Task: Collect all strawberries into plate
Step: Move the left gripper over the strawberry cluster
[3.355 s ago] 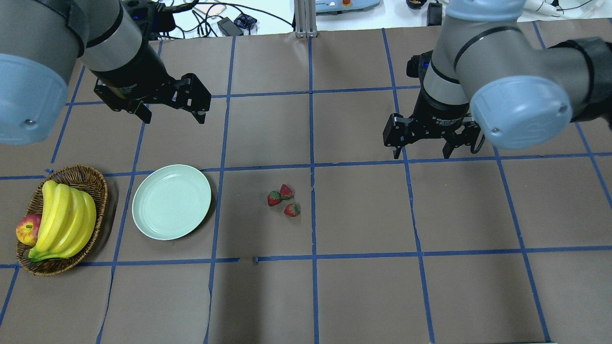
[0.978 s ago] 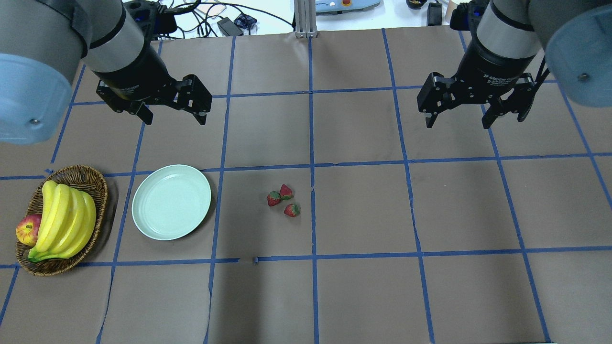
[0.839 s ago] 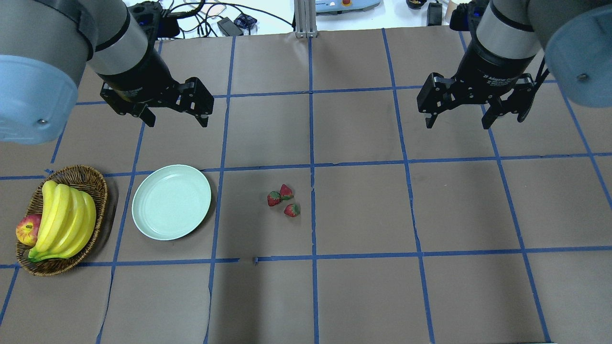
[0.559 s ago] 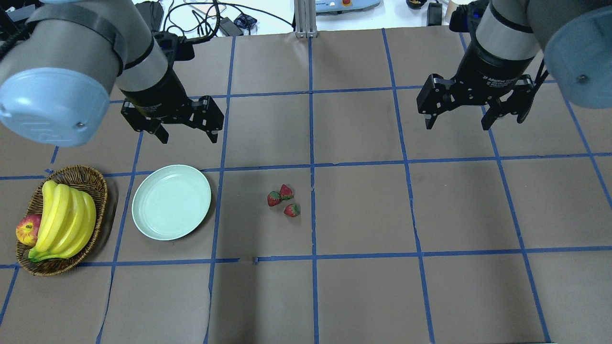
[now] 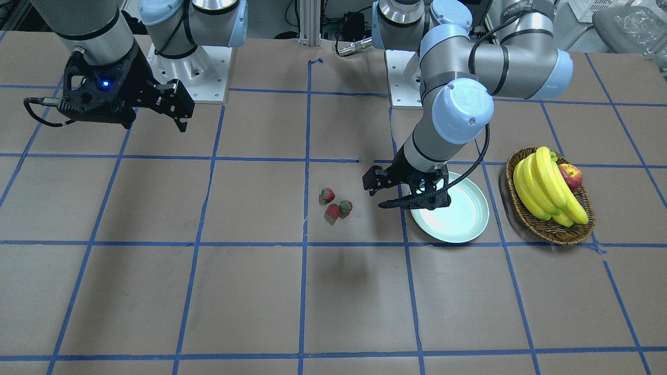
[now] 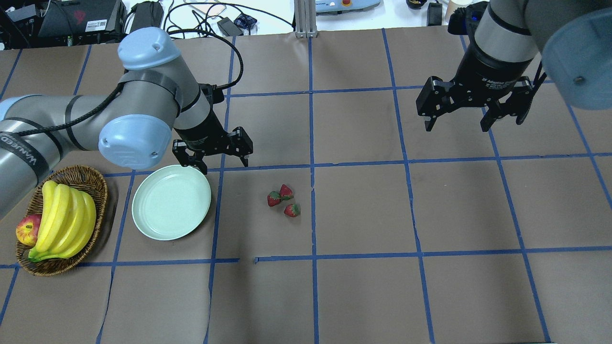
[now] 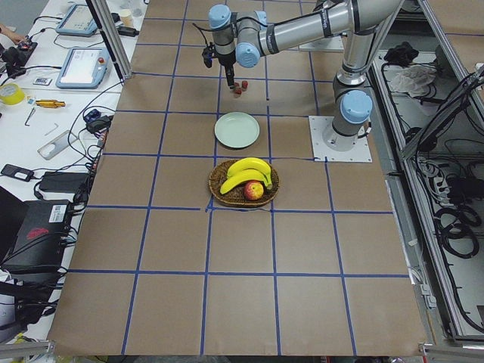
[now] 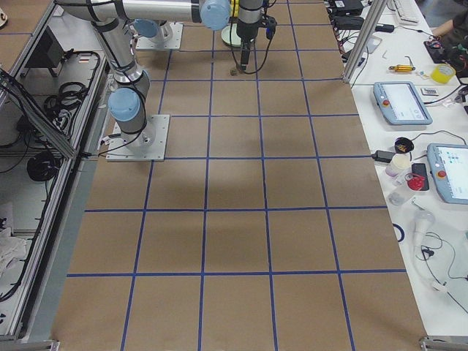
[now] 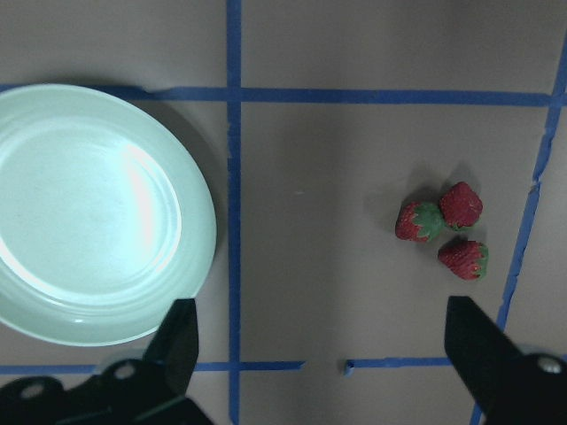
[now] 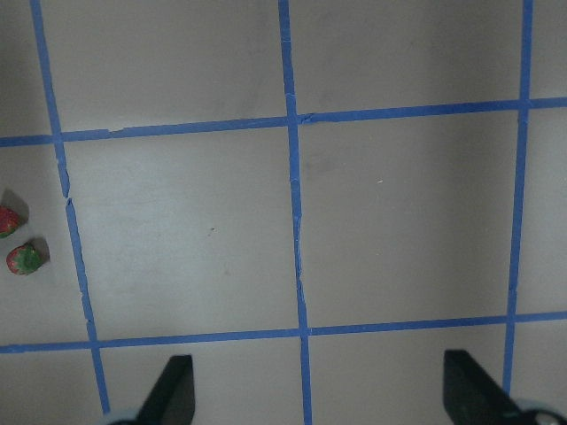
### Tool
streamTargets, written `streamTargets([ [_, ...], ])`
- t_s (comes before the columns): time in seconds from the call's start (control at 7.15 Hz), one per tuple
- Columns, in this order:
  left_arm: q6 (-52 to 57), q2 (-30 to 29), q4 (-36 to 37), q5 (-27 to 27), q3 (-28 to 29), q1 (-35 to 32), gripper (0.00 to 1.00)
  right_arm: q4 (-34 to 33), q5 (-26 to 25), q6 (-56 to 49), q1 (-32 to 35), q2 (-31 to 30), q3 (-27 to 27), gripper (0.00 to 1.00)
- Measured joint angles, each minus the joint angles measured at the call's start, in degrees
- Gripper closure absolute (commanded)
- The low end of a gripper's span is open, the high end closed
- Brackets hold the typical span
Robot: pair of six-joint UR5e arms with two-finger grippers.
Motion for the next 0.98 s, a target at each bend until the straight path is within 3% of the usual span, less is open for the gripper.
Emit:
streamTargets([
  [0.98,-28.04,-8.24,3.79,-6.80,-0.73,-1.93,0.00,0.06,-0.13,-0.13,0.00,0.09,0.07,0.00],
])
